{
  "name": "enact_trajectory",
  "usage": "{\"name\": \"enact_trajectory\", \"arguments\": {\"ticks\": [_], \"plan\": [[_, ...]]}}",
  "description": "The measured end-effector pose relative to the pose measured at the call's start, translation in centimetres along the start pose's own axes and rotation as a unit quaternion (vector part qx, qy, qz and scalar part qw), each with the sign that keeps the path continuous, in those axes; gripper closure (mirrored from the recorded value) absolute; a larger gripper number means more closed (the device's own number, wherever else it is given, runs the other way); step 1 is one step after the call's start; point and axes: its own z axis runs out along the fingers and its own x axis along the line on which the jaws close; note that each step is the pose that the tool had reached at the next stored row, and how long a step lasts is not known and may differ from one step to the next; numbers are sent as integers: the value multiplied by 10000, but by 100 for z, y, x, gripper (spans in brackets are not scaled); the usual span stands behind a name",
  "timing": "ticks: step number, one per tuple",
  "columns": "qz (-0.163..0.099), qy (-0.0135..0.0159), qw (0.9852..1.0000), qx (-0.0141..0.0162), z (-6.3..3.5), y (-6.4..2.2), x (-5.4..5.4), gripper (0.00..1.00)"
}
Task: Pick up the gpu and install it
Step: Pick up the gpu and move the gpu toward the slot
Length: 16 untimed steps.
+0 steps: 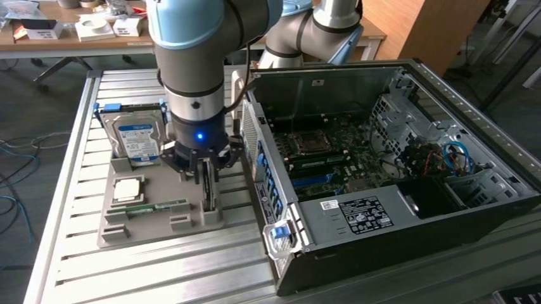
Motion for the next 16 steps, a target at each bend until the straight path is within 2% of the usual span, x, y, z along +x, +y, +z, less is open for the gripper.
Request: {"name": "enact_trajectory", "arguments": {"ticks": [12,14,15,16], "plan": [[1,0,10000,0,0,0,-2,59],[1,0,10000,0,0,0,-2,60],[1,0,10000,0,0,0,-2,67],[1,0,10000,0,0,0,-2,67]]}}
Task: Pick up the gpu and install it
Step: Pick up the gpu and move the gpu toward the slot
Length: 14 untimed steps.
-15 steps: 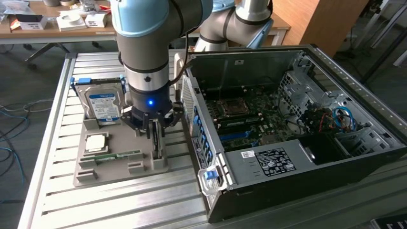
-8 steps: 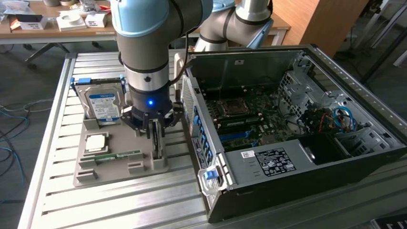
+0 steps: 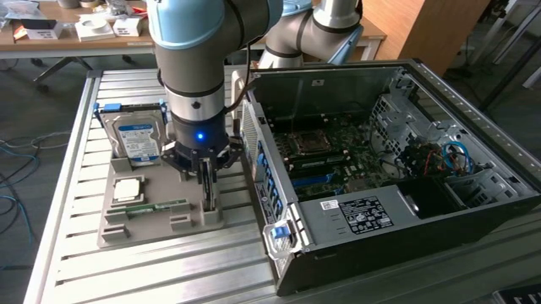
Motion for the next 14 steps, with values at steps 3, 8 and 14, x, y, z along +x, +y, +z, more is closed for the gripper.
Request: {"name": "enact_trajectory", "arguments": {"ticks": [3,8,14], "plan": [[0,-2,10000,-1,0,0,3,67],[0,-5,10000,0,0,0,10,67],[0,-6,10000,-1,0,4,22,67]]}}
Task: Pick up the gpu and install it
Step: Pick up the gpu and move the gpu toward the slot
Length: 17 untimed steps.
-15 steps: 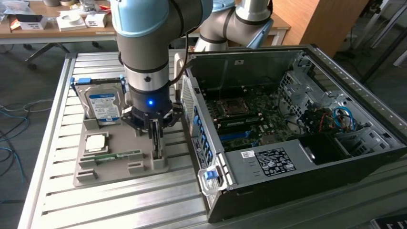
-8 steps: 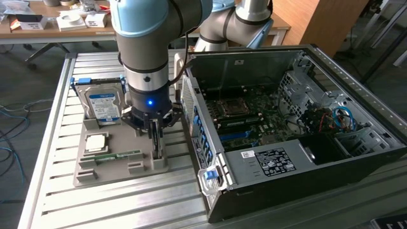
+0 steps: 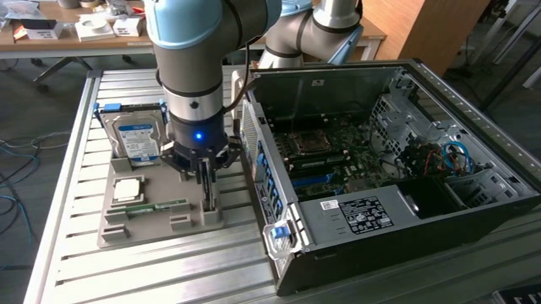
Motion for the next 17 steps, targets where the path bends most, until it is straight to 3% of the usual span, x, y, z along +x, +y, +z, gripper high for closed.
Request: {"name": "enact_trajectory", "arguments": {"ticks": [17], "plan": [[0,1,10000,-8,4,-22,-2,67]]}}
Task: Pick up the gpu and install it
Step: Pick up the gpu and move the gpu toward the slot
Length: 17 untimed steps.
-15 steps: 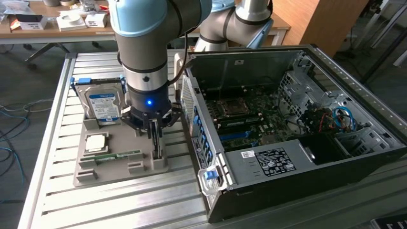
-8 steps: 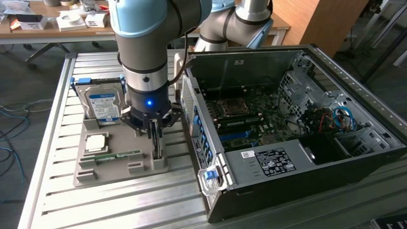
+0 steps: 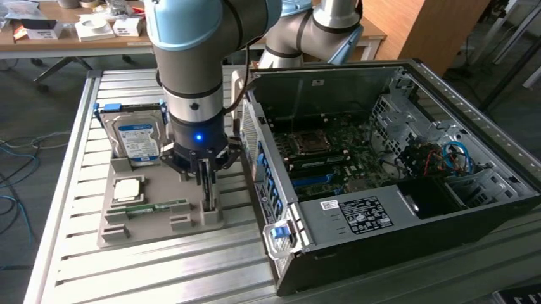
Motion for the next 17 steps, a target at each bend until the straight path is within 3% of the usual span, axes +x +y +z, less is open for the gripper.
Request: {"name": "enact_trajectory", "arguments": {"ticks": [5,11,17], "plan": [[0,1,10000,-2,0,-1,-2,67],[2,34,10000,-3,1,1,-15,67],[2,35,10000,-3,1,1,-15,67]]}}
